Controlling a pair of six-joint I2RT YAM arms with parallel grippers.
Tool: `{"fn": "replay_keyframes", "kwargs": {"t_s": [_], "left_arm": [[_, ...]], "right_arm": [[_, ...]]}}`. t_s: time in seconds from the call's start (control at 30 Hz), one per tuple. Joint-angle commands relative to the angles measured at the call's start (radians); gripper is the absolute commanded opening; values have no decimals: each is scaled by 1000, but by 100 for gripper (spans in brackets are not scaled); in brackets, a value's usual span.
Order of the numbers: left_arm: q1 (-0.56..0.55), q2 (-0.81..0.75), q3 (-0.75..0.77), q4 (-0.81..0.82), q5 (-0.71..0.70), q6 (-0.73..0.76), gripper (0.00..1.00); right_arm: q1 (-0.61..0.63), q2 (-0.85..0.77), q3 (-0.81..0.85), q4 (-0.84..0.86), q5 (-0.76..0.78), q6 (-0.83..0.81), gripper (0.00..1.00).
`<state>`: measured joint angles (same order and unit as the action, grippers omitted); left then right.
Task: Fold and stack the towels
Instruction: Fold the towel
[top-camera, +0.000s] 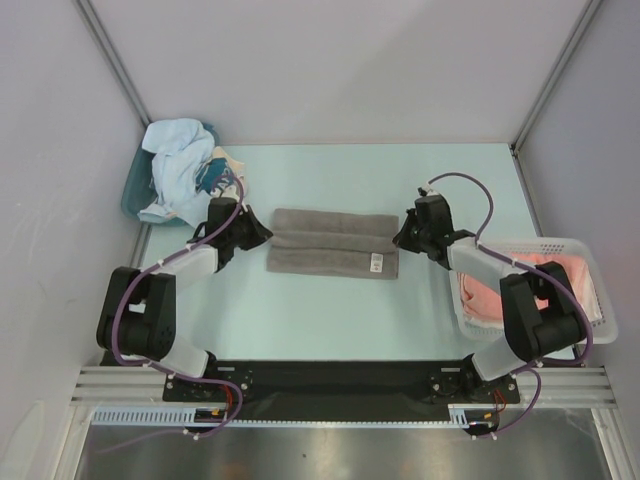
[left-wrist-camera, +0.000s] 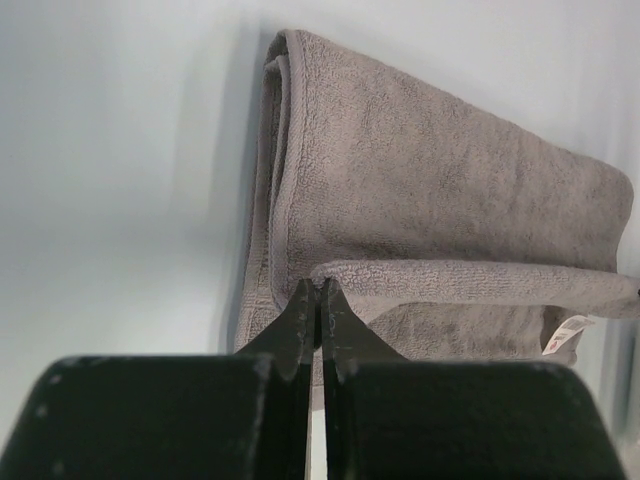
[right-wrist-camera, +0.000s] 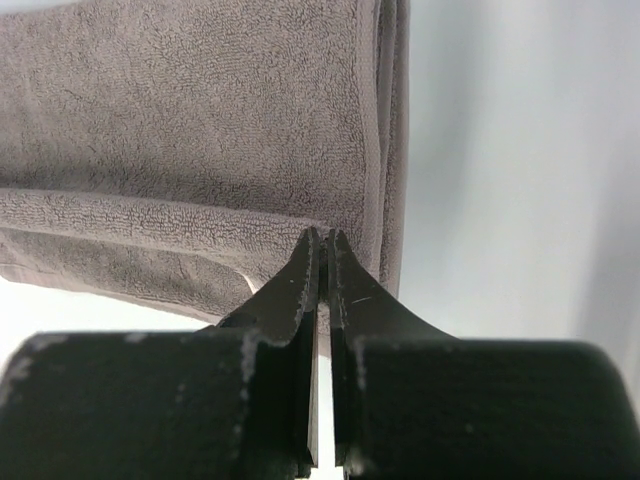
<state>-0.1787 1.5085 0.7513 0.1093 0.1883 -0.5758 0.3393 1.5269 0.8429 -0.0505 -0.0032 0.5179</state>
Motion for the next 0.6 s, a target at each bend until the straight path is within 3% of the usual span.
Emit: {"fn": "replay_keyframes", "kwargs": {"t_s": [0.0,0.57], "left_arm": [[2,-45,-12,21,-35,13,0],[1,-67,-50,26,-53,11,0]], "right_arm": [[0,-48,-18,8,66,-1,0],[9,-90,-82,20,62,16,0]]}}
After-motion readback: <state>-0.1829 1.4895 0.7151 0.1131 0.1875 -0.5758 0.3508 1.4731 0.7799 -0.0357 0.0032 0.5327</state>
